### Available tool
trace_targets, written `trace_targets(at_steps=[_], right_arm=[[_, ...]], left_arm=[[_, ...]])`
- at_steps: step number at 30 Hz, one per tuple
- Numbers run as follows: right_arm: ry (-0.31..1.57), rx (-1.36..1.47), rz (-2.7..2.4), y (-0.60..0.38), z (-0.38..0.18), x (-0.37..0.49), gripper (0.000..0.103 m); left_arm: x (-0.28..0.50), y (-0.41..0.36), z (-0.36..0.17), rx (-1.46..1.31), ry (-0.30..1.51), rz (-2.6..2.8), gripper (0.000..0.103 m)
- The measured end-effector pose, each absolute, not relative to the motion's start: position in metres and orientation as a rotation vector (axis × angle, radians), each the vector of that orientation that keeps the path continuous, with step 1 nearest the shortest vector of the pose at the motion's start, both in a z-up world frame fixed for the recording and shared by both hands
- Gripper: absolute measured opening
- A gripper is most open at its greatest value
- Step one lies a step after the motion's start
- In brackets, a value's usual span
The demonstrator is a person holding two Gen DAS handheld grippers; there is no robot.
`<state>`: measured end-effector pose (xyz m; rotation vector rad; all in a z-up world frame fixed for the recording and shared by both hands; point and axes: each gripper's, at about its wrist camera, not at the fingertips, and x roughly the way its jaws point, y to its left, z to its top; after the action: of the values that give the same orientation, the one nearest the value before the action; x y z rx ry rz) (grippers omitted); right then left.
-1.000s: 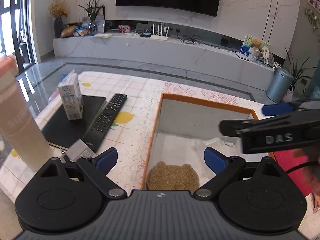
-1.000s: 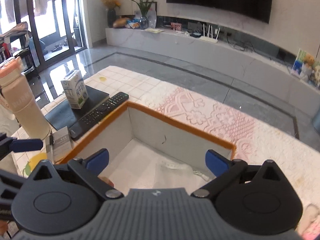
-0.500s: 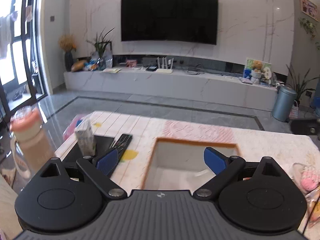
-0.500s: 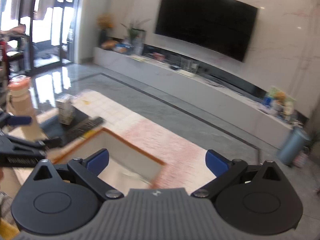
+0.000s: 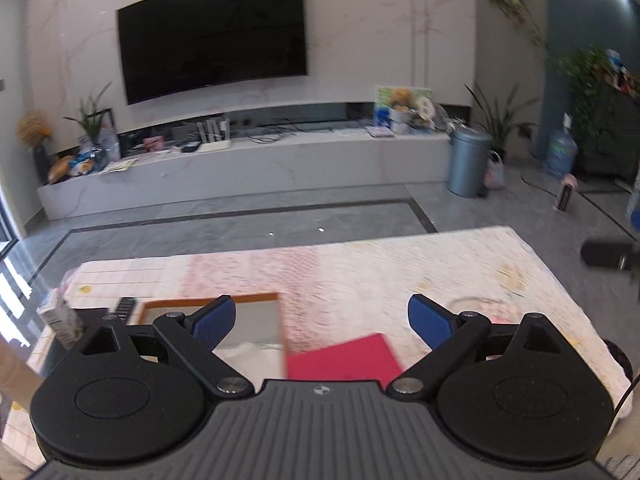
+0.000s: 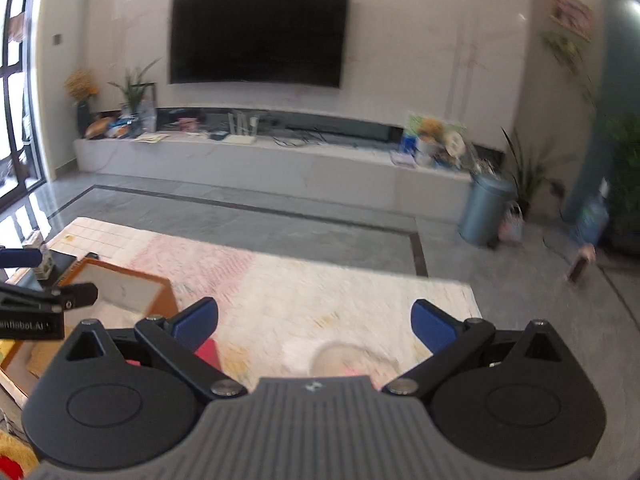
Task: Organize soft objects
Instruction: 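Move both tools back toward the remaining objects on the table, then grasp the yellow Deeyeo snack bag with the right tool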
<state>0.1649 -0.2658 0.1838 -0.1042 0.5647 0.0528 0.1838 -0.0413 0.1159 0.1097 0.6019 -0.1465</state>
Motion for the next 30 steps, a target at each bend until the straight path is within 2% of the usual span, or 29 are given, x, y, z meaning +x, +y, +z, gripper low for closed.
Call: trace_targets(at_steps=[7,12,15,25,28,30], right_arm=[[0.739,-0.072,0.038,-0.326,0.094,0.155,0.100],[0.808,-0.024,0.072,-0.330,0.026,0.172,0.100],[0.849,-0.028,0.114,-0.317,-0.002,0.186,0.083],[0.960,-0.080,0.001,-0.312,-0.063,0.236,0.083],[0.995,-0.068,0.007,-0.312,-0.080,0.247,0.091],[1.028,-0.070,-0.006,-0.311,-0.093,0.253,0.091]], left_arm=[[0.171,-0.097,0.076,0.158,0.628,-0.209,0.103],[0.171,-0.130,0.043,0.215,0.683,-0.248,0.103],[0.173,-0.142,0.025,0.241,0.712,-0.244,0.103],[0.169,-0.153,0.003,0.295,0.739,-0.288,0.103],[0.167,-0.147,0.006,0.281,0.754,-0.316,0.103],[0.166,-0.143,0.010,0.260,0.762,-0.350,0.103]])
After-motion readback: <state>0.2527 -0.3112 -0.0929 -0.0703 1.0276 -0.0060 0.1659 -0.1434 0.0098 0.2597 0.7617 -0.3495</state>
